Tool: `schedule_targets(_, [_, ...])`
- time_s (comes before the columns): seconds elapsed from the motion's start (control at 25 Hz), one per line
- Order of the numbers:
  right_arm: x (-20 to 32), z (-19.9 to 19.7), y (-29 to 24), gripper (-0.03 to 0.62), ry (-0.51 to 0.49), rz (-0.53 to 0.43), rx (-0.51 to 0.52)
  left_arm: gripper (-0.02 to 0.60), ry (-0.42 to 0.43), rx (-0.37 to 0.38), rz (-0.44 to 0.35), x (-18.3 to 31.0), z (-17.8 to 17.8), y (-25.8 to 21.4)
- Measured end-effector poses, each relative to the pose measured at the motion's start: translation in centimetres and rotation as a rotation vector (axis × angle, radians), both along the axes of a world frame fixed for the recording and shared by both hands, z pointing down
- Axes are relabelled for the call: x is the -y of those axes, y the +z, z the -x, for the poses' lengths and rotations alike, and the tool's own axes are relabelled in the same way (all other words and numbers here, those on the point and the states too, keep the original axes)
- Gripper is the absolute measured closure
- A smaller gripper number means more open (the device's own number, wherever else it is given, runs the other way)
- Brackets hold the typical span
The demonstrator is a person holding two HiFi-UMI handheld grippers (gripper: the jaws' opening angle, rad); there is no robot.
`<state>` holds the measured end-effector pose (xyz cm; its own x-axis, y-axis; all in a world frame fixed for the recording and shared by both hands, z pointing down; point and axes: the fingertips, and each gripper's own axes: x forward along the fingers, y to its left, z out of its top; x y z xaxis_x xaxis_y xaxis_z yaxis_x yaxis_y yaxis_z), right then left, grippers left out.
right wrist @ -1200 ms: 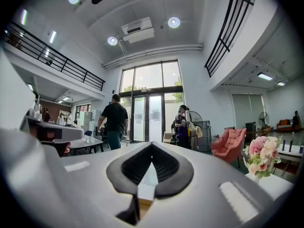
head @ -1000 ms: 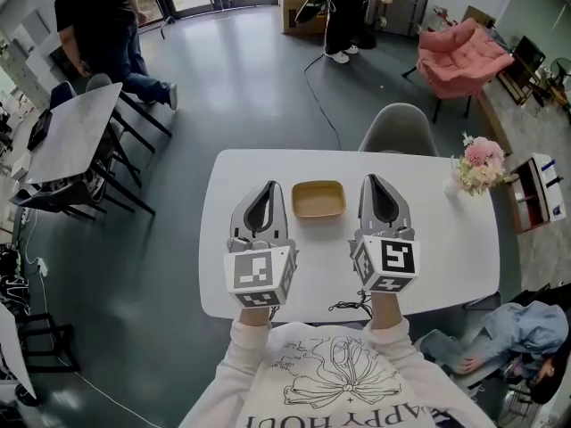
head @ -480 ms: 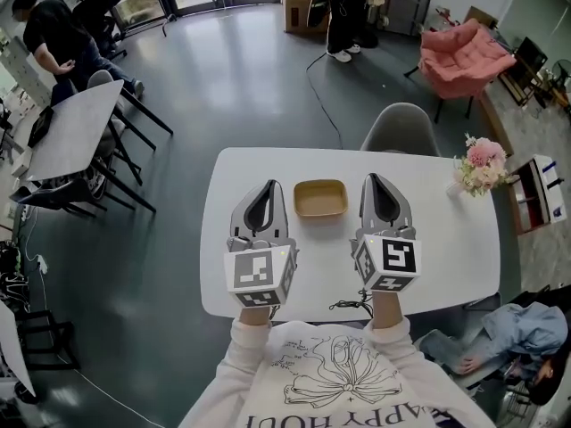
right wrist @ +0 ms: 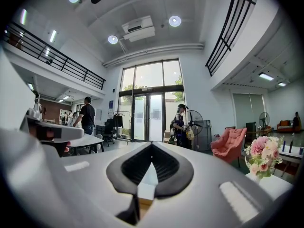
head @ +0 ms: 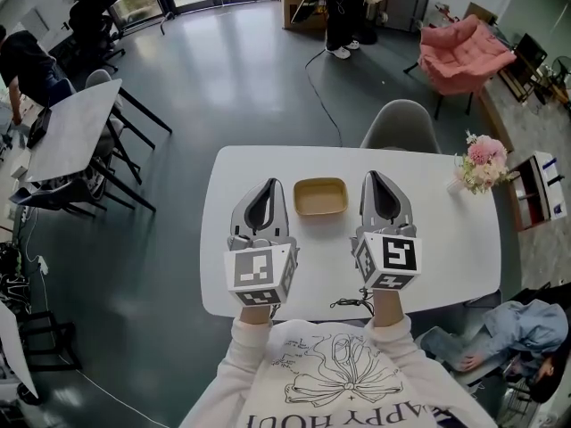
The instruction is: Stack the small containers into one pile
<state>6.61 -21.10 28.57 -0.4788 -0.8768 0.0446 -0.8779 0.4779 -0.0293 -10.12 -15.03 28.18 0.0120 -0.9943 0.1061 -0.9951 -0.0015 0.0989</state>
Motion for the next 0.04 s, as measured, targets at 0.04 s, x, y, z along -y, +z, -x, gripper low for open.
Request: schedule_targets(0.04, [0.08,0.0,0.01,0.582,-0.001,-0.001,0.0,0.574,-0.001,0.0,-0.001,0.08,0.0,0.01])
